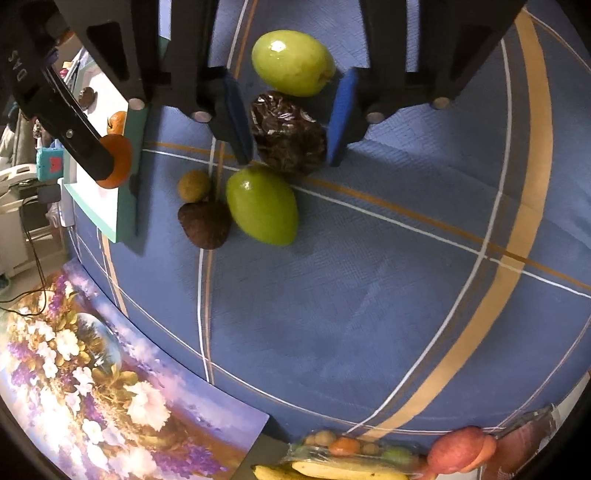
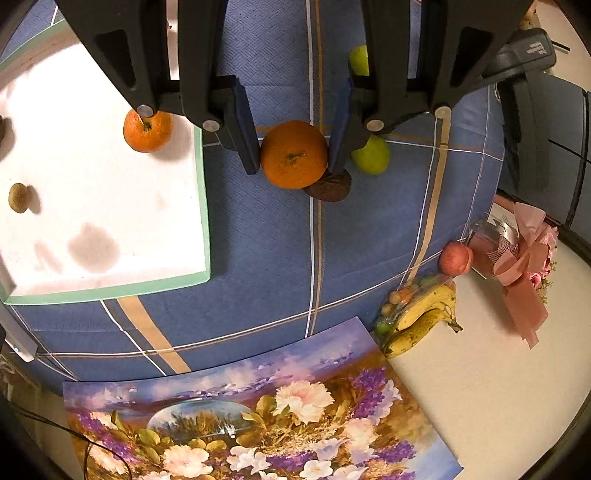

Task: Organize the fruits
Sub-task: 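Carry the date and orange into the white tray and open both tools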

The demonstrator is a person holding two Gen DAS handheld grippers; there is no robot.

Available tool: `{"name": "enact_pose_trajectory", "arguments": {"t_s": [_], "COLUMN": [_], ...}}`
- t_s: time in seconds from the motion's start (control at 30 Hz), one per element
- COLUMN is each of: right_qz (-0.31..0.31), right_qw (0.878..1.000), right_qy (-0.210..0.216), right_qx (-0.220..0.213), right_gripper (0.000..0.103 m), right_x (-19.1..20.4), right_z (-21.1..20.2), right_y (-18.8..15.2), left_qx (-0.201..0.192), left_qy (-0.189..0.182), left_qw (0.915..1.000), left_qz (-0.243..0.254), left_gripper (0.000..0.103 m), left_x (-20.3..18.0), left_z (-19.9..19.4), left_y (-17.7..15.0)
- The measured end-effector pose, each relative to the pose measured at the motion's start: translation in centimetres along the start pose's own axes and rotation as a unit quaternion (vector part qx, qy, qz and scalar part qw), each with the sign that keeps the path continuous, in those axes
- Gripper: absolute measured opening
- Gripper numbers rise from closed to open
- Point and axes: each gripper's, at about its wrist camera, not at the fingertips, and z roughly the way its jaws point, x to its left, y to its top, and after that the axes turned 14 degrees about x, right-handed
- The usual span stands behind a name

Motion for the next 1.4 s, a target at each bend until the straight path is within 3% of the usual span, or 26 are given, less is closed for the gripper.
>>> {"name": "enact_pose_trajectory", "arguments": {"t_s": [0.27, 0.57, 0.73, 1.0, 1.4], "right_qz": [0.004, 0.029, 0.061, 0.141, 0.220], "right_qw": [1.000, 0.999, 0.994, 0.981, 0.955], "right_qy": [0.007, -0.017, -0.076, -0.104, -0.160], "right_qx": [-0.011, -0.035, -0.049, -0.077, -0.115], "right_gripper": [0.040, 0.040, 0.040, 0.040, 0.040], "right_x": [-0.1, -2.6, -5.8, -12.7, -20.2], "right_z": [-1.0, -3.3, -4.8, -7.5, -11.0], "right_y": [0.1, 0.4, 0.4, -0.5, -2.2], "left_qx": [-0.044, -0.088, -0.085, -0.071, -0.046], "left_qy": [-0.022, -0.030, -0.030, -0.037, -0.014], "left_qw": [0.9987, 0.9932, 0.9905, 0.9847, 0.9681], "left_qz": [0.012, 0.071, 0.105, 0.155, 0.246], "left_gripper": [0.042, 0.042, 0.042, 0.042, 0.042], "left_x": [-0.4, -4.6, -7.4, -12.2, -19.9], "left_z": [-2.9, -6.0, -5.7, -4.5, 0.1], "left_y": [-0.7, -2.1, -2.9, -4.8, -8.3]}}
